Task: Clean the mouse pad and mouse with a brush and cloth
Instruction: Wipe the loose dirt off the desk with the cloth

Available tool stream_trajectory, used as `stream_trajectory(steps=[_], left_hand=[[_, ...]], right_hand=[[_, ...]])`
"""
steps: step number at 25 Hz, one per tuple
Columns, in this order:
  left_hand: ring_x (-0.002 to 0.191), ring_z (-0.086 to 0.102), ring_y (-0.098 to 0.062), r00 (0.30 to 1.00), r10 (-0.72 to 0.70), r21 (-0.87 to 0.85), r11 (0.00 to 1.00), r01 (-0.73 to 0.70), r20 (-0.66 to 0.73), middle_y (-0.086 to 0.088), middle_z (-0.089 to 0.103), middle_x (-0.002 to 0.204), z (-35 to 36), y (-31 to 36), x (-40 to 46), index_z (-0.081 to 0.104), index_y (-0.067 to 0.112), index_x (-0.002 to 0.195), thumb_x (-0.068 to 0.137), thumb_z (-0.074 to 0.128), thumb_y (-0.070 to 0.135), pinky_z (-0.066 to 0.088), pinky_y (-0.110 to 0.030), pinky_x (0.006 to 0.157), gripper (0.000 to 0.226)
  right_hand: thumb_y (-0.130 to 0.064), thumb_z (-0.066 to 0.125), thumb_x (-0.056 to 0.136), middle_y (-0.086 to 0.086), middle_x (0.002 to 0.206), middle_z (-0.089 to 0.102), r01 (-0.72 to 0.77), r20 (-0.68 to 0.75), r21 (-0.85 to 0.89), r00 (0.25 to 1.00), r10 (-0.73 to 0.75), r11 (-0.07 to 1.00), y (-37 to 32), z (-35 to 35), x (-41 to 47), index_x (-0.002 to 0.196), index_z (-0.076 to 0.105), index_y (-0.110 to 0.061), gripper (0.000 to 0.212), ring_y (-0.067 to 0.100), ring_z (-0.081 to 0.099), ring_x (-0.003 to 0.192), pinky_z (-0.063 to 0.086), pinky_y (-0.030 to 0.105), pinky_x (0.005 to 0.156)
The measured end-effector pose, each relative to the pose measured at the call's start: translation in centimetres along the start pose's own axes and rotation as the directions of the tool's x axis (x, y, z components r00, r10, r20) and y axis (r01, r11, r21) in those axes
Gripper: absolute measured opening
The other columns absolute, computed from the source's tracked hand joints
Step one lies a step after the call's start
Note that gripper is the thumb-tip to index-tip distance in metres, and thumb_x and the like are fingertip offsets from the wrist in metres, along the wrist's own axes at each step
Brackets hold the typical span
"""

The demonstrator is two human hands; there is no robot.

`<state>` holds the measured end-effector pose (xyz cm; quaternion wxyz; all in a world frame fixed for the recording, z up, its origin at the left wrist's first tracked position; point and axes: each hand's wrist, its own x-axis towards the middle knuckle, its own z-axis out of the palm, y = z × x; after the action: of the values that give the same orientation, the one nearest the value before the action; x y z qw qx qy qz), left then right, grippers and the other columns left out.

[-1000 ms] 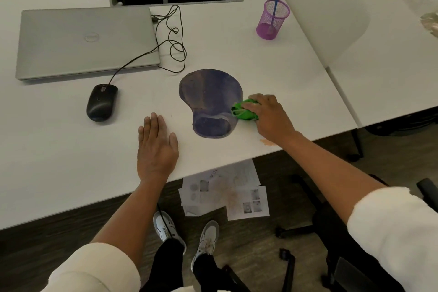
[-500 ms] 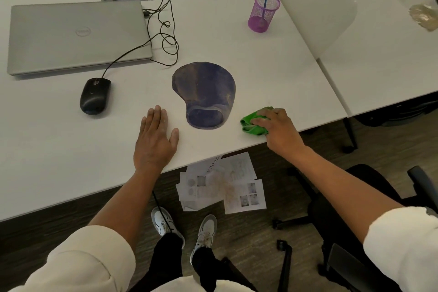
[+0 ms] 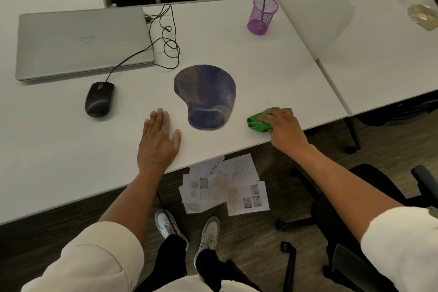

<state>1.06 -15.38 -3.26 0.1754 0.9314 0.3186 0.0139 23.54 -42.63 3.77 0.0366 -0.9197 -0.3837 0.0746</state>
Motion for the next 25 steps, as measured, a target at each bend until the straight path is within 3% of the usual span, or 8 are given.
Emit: stream_trajectory(steps=[6, 12, 17, 21, 25], left_hand=[[0.158, 0.001, -0.021, 1.000, 0.001, -0.010, 1.000, -0.001, -0.007, -0.010, 0.006, 0.171, 0.1, 0.1, 0.1, 0.010, 0.009, 0.163, 0.107, 0.035, 0.043, 0.001, -0.035, 0.128, 0.070], [0.158, 0.002, -0.022, 1.000, -0.003, -0.008, 1.000, 0.003, -0.012, -0.009, 0.006, 0.171, 0.0, 0.1, 0.0, 0.010, 0.010, 0.163, 0.107, 0.035, 0.043, 0.001, -0.035, 0.127, 0.070], [0.158, 0.000, -0.020, 1.000, -0.012, -0.002, 1.000, 0.012, -0.012, -0.007, 0.005, 0.171, 0.2, 0.0, 0.0, 0.008, 0.012, 0.163, 0.107, 0.033, 0.046, 0.000, -0.034, 0.126, 0.071], [0.158, 0.000, -0.021, 1.000, -0.005, -0.010, 1.000, 0.005, -0.016, -0.008, 0.004, 0.171, 0.0, 0.1, 0.0, 0.008, 0.011, 0.163, 0.107, 0.034, 0.045, -0.001, -0.033, 0.126, 0.071], [0.158, 0.001, -0.021, 1.000, -0.007, -0.013, 1.000, 0.007, -0.018, -0.008, 0.005, 0.171, 0.2, 0.1, 0.0, 0.008, 0.011, 0.163, 0.107, 0.033, 0.044, -0.001, -0.034, 0.127, 0.070]], right_hand=[[0.009, 0.060, 0.072, 0.007, 0.130, 0.062, 0.109, 0.032, -0.044, 0.994, -0.108, 0.993, 1.0, 0.7, -5.2, 0.118, 0.071, -0.020, 0.056, 0.038, 0.048, 0.111, 0.049, 0.049, 0.083], [0.008, 0.053, 0.080, 0.003, 0.138, 0.051, -0.058, -0.045, 0.018, 0.997, 0.059, 0.998, -0.4, -1.3, 3.3, 0.131, 0.062, -0.024, 0.061, 0.036, 0.043, 0.116, 0.044, 0.040, 0.082], [0.004, 0.060, 0.077, 0.002, 0.139, 0.051, 0.008, -0.005, -0.024, 1.000, -0.008, 1.000, -3.8, 1.8, 0.5, 0.130, 0.063, -0.028, 0.062, 0.035, 0.041, 0.121, 0.046, 0.046, 0.088], [0.007, 0.060, 0.075, 0.005, 0.133, 0.059, 0.123, 0.008, 0.002, 0.992, -0.123, 0.992, -1.0, 1.4, -4.6, 0.121, 0.069, -0.023, 0.055, 0.036, 0.045, 0.112, 0.049, 0.050, 0.084], [0.014, 0.051, 0.075, 0.003, 0.136, 0.053, -0.085, -0.076, 0.014, 0.993, 0.086, 0.996, 1.9, -1.0, -0.2, 0.126, 0.065, -0.024, 0.065, 0.035, 0.043, 0.113, 0.047, 0.046, 0.087]])
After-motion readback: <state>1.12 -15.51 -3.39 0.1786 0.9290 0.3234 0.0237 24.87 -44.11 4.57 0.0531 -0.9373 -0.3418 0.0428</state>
